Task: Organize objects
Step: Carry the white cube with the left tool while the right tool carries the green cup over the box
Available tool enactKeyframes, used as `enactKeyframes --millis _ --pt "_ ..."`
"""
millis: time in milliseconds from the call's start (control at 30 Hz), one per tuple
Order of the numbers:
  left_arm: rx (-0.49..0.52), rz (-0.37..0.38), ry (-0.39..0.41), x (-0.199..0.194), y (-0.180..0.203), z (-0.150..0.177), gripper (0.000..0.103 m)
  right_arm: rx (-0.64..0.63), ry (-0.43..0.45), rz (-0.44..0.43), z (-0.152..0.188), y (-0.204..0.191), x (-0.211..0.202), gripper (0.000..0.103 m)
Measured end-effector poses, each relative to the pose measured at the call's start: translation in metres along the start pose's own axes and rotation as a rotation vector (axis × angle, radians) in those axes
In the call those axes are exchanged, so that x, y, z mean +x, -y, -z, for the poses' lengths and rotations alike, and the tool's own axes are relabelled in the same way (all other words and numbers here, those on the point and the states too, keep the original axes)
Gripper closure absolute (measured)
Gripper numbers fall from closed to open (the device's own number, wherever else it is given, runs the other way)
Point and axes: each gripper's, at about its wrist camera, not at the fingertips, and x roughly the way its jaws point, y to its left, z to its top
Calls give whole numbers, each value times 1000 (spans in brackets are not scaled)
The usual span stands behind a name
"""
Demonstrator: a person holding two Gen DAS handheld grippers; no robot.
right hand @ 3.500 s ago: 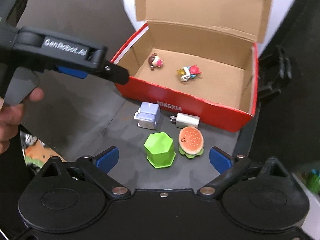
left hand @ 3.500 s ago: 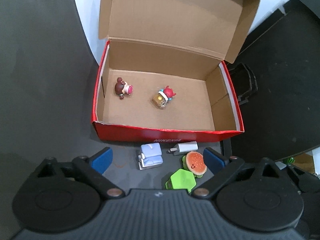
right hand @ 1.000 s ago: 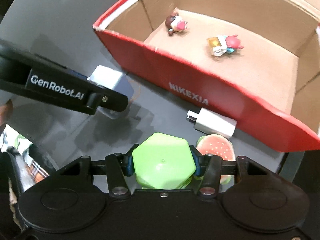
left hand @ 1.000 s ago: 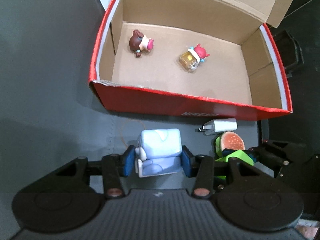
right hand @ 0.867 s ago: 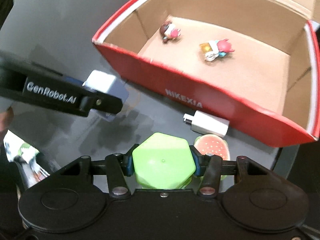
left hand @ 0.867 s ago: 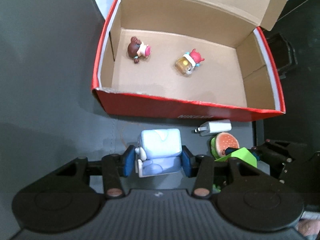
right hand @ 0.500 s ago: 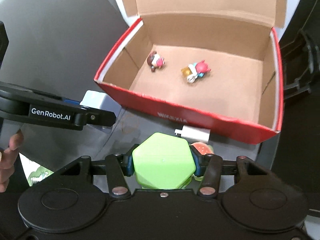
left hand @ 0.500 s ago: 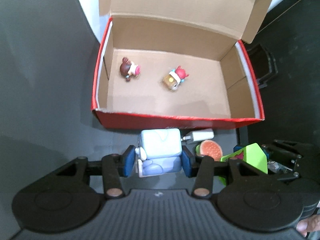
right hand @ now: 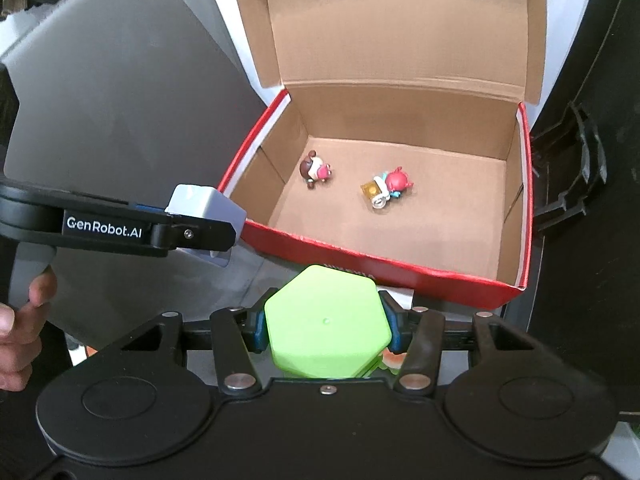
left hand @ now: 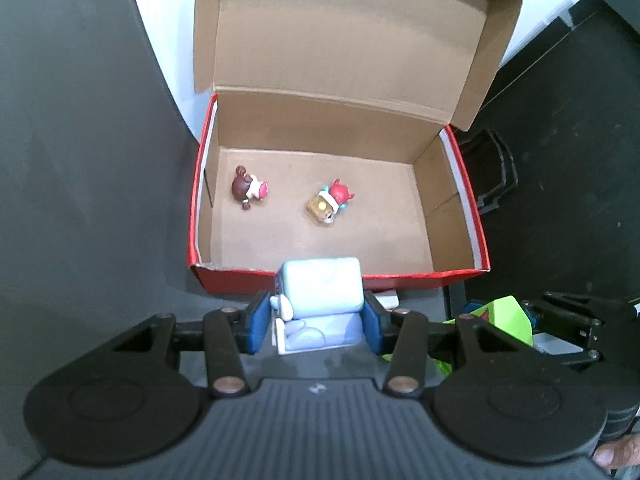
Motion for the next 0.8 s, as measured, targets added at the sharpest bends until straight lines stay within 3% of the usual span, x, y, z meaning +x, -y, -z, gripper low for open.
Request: enactKeyframes --millis 433,800 --pt "99 13 77 -26 12 -31 57 61 95 18 -22 5 -24 52" --pt "103 13 110 -20 14 -63 57 153 182 54 -43 31 -30 52"
